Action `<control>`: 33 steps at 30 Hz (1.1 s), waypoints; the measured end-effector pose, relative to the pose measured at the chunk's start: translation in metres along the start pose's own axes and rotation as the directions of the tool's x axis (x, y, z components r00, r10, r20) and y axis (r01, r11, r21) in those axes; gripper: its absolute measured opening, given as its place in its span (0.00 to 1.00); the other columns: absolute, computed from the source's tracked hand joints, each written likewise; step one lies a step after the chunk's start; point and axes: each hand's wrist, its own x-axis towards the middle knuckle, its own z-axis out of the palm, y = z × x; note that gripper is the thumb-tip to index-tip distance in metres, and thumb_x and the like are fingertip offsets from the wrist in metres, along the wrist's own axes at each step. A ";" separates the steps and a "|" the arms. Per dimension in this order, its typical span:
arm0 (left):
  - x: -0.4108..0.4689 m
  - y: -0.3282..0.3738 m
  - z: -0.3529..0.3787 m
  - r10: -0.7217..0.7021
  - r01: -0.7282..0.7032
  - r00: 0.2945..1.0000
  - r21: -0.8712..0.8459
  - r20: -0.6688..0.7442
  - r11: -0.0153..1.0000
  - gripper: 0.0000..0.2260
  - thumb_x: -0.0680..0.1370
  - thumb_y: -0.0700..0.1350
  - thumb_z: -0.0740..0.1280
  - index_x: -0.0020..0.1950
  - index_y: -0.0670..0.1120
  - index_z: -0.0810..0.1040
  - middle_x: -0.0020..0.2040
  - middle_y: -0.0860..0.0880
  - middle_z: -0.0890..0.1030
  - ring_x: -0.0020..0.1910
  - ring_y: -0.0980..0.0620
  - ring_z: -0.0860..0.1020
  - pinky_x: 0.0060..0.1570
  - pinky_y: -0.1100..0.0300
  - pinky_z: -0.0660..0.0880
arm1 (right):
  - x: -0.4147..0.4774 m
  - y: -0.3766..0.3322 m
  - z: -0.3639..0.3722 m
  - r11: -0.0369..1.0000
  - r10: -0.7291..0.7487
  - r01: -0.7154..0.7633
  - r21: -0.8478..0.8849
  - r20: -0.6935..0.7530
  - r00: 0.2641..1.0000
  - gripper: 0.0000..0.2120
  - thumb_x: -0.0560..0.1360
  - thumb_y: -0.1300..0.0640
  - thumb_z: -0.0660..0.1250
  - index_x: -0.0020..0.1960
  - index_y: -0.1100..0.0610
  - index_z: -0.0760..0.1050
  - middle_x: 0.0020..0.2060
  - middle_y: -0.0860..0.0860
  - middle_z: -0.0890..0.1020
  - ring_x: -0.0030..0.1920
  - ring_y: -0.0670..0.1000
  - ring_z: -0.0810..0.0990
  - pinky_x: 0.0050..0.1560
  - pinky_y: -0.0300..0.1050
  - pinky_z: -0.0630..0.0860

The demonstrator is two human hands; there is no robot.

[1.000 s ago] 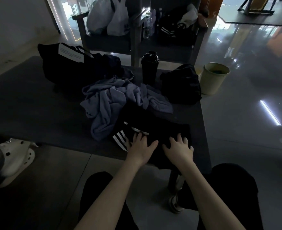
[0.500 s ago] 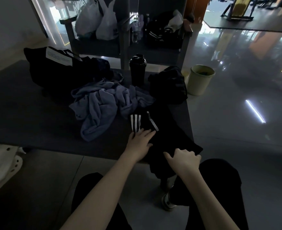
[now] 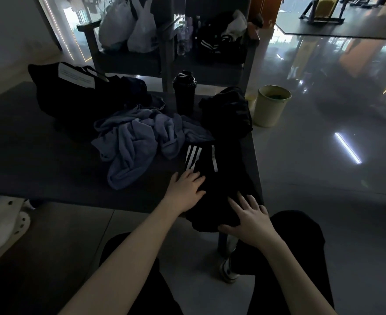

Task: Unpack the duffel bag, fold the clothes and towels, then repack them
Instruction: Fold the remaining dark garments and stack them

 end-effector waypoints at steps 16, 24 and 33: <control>-0.079 0.001 0.035 0.186 -0.174 0.944 0.069 -0.272 0.982 0.38 0.59 0.45 0.79 0.68 0.44 0.70 0.64 0.47 0.70 0.63 0.44 0.75 0.59 0.46 0.75 | -0.028 -0.010 0.002 0.879 0.033 0.179 0.441 -0.432 0.901 0.13 0.72 0.59 0.69 0.56 0.53 0.81 0.37 0.44 0.75 0.48 0.55 0.78 0.47 0.51 0.76; -0.072 -0.016 -0.004 -0.059 -0.126 0.962 -0.628 -0.266 0.768 0.20 0.70 0.35 0.71 0.60 0.49 0.76 0.53 0.54 0.79 0.54 0.58 0.77 0.52 0.73 0.70 | -0.018 0.030 -0.003 0.901 -0.162 0.270 0.339 -0.314 0.936 0.39 0.61 0.38 0.63 0.70 0.50 0.68 0.70 0.44 0.69 0.68 0.53 0.68 0.64 0.55 0.69; -0.051 -0.031 -0.033 -0.146 -0.003 0.985 -0.845 -0.096 0.535 0.10 0.76 0.35 0.67 0.53 0.48 0.73 0.45 0.52 0.76 0.46 0.59 0.74 0.45 0.73 0.71 | 0.005 0.059 -0.018 0.867 -0.314 0.395 0.305 -0.280 0.907 0.46 0.60 0.45 0.72 0.73 0.43 0.53 0.73 0.39 0.54 0.71 0.53 0.63 0.68 0.51 0.65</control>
